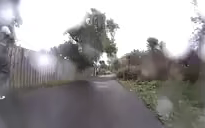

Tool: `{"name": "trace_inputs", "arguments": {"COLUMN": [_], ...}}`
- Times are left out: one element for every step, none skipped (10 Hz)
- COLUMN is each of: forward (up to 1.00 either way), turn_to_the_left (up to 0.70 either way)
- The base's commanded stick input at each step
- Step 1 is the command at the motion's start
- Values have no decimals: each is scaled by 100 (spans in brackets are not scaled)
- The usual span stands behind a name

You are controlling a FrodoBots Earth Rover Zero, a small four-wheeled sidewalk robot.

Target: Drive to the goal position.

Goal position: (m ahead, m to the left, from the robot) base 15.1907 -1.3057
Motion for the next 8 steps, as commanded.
{"name": "trace_inputs", "arguments": {"forward": [85, 85, 85, 85, 85, 85, 85, 85], "turn_to_the_left": [0, 0, 0, 0, 0, 0, 0, 0]}}
